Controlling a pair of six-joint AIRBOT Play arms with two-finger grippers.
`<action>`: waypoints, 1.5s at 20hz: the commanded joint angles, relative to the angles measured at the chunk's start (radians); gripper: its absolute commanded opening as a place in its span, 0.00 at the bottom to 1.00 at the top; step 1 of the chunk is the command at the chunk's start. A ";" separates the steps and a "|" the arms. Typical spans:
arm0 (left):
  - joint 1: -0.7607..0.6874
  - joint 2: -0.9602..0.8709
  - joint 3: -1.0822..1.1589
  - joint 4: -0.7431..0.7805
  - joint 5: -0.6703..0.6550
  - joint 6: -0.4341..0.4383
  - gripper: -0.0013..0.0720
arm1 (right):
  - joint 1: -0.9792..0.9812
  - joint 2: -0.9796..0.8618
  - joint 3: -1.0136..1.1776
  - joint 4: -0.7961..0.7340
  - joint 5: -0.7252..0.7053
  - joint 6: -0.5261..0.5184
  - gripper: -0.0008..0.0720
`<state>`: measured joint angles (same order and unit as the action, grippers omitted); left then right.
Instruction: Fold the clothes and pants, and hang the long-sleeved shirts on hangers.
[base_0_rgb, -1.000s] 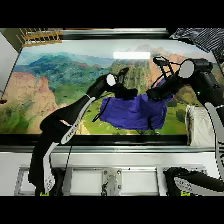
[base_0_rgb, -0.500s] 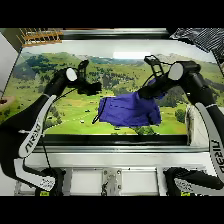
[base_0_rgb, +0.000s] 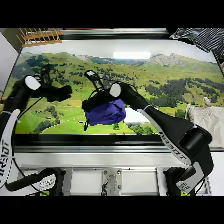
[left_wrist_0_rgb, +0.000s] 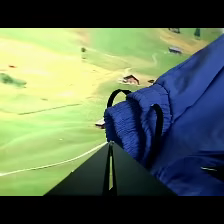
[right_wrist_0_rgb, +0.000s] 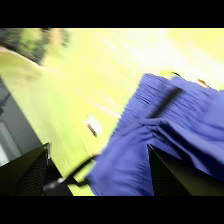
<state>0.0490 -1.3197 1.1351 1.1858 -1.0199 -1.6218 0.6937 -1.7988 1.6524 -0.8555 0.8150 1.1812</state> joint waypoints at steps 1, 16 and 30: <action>0.135 0.118 -0.083 0.001 0.002 0.001 0.03 | 0.029 -0.038 0.070 0.063 -0.019 -0.041 0.90; 0.026 0.215 -0.201 -0.008 0.063 0.108 0.20 | -0.341 0.290 -0.014 -0.378 0.316 0.201 0.67; -0.460 -0.182 0.297 -0.001 -0.056 0.139 0.77 | -0.486 0.323 -0.470 -0.206 0.203 0.267 1.00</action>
<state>-0.3641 -1.3972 1.3399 1.1858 -0.9867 -1.4788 0.2108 -1.4754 1.2083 -1.0805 1.0431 1.4433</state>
